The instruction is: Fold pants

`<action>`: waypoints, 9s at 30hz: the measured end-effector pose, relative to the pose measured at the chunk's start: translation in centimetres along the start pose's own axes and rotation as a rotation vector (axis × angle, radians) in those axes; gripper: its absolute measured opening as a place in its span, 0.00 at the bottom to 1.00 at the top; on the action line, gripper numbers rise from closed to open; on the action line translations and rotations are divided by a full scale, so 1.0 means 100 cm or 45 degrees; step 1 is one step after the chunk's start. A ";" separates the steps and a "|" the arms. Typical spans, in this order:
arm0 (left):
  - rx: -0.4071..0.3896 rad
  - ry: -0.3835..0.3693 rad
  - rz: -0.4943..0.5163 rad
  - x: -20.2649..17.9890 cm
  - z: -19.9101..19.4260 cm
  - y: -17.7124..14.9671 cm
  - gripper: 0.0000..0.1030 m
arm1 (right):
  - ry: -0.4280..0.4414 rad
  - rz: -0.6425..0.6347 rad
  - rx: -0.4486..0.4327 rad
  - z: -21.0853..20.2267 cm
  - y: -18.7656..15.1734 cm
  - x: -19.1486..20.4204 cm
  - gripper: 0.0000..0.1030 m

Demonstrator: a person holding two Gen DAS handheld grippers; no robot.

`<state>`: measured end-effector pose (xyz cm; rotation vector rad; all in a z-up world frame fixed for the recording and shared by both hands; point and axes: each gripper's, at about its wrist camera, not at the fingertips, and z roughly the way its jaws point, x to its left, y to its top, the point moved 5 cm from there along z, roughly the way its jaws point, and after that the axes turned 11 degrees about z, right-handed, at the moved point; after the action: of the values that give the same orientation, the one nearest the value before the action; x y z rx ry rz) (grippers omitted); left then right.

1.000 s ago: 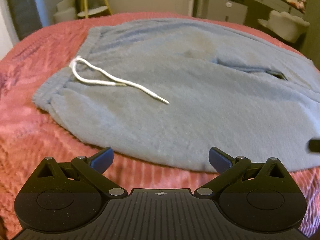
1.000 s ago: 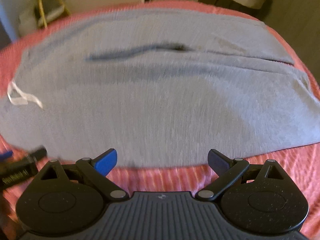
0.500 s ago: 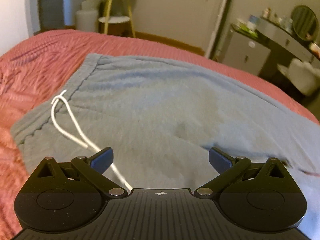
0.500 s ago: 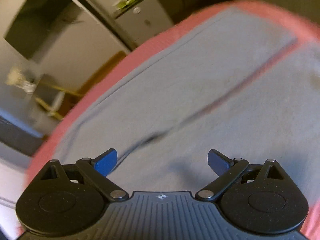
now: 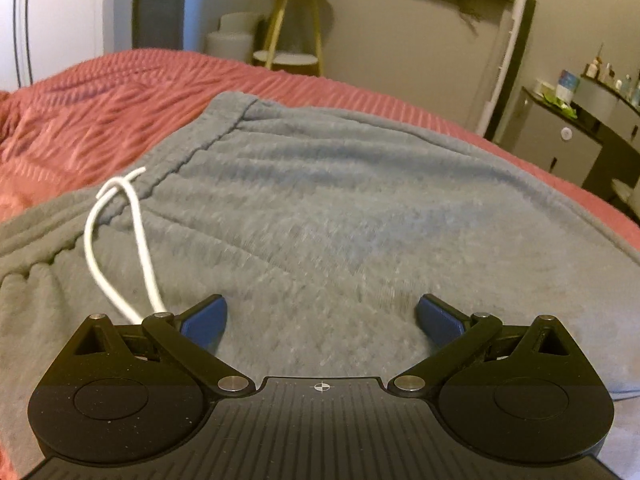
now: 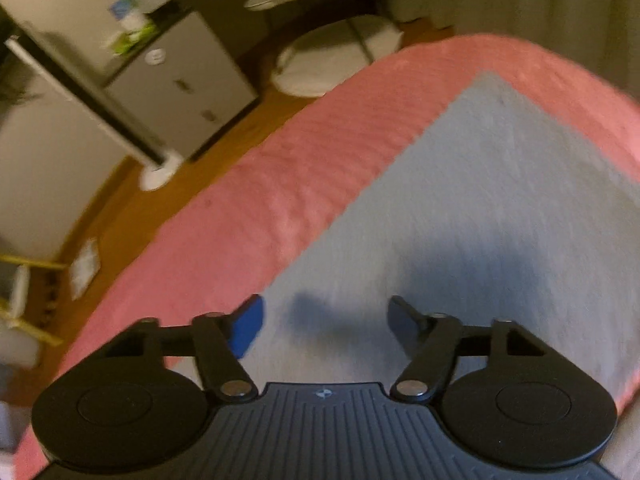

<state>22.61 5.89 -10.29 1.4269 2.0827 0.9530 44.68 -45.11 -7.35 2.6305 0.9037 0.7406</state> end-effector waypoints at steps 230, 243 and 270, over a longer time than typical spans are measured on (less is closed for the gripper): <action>0.093 -0.224 0.292 0.034 -0.049 0.003 0.71 | 0.041 -0.518 -0.383 -0.151 -0.269 -0.255 0.95; 0.119 0.150 0.129 0.130 -0.079 -0.040 0.48 | 0.066 -0.525 -0.346 -0.155 -0.267 -0.257 0.95; 0.269 -0.089 -0.142 0.111 -0.091 -0.073 0.85 | 0.074 0.046 -0.430 -0.223 -0.174 -0.425 0.74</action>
<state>7.69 11.84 -9.42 1.4048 2.2385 0.6460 -4.81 -56.77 -11.82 2.3431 0.6779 0.8961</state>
